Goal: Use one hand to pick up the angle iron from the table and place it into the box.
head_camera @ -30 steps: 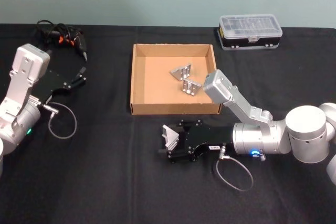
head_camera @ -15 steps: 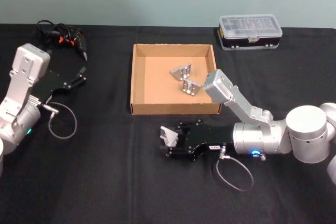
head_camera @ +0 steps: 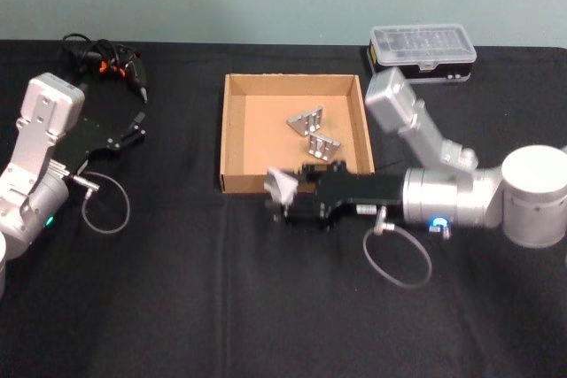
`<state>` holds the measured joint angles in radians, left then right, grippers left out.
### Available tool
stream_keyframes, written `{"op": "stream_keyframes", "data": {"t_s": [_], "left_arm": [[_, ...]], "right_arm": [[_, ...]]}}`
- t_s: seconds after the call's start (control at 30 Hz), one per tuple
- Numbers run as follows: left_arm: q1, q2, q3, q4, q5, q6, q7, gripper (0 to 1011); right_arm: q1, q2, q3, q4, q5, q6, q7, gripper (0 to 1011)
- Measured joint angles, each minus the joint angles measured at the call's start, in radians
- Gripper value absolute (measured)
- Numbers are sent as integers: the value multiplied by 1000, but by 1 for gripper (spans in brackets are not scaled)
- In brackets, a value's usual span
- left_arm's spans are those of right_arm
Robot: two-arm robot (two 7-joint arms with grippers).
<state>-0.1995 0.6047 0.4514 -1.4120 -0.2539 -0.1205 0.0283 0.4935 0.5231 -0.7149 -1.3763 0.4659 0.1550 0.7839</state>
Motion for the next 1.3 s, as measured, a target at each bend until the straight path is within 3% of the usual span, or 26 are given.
{"op": "stream_keyframes", "data": {"t_s": [0.2,0.43,0.8,1.03,1.3], "left_arm": [[0,0,0,0,0,0,0,1000],[0,0,0,0,0,0,0,1000],[0,0,0,0,0,0,0,1000],[0,0,0,0,0,0,0,1000],[0,0,0,0,0,0,0,1000]], "right_arm": [[57,-12,26,-17,52,39,10,577],[172,-73,13,100,50,95,-21,577],[335,-203,-62,355,-41,152,-53,577],[386,-271,-91,481,-86,174,-53,577],[409,-325,-103,578,-121,175,-50,577]]}}
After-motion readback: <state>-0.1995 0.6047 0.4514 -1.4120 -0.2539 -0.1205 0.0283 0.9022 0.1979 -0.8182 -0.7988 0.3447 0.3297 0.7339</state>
